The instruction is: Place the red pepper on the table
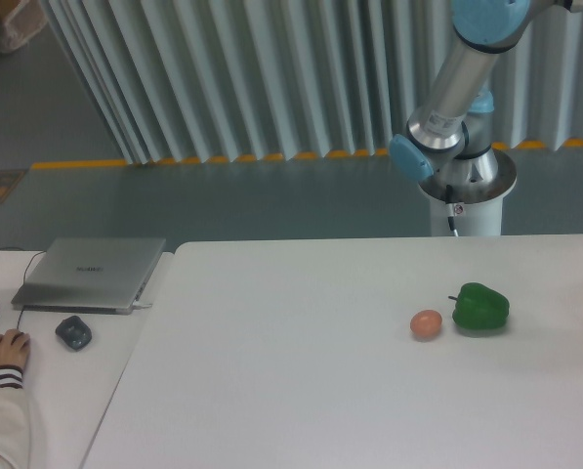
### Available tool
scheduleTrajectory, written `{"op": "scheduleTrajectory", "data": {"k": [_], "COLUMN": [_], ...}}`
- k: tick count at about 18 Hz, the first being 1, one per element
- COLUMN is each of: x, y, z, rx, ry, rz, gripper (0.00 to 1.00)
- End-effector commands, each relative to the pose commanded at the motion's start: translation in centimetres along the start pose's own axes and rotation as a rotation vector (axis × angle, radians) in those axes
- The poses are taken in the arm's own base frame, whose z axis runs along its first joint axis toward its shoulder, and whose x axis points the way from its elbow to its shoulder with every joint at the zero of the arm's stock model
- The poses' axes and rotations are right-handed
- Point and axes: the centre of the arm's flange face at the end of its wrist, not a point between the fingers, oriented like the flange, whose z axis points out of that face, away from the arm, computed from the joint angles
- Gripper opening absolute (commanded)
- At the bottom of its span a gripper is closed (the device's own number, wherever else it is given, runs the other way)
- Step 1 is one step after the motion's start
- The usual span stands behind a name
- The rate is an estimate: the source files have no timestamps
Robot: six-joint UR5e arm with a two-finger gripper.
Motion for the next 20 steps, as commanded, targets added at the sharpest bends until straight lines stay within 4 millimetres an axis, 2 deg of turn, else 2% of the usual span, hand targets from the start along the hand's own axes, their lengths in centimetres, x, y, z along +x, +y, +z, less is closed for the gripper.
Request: {"op": "scheduleTrajectory", "data": {"k": [2, 9, 14, 20], "x": [0.1, 0.0, -0.8, -0.8], "y": [0.1, 0.1, 0.9, 1.0], "z": [0.8, 1.5, 2.2, 2.1], "rx": [-0.005, -0.005, -0.002, -0.002], "ry": [0.013, 0.021, -0.007, -0.008], "rz": [0.0, -0.001, -0.019, -0.03], "gripper": [1.0, 1.0, 1.0, 1.0]}}
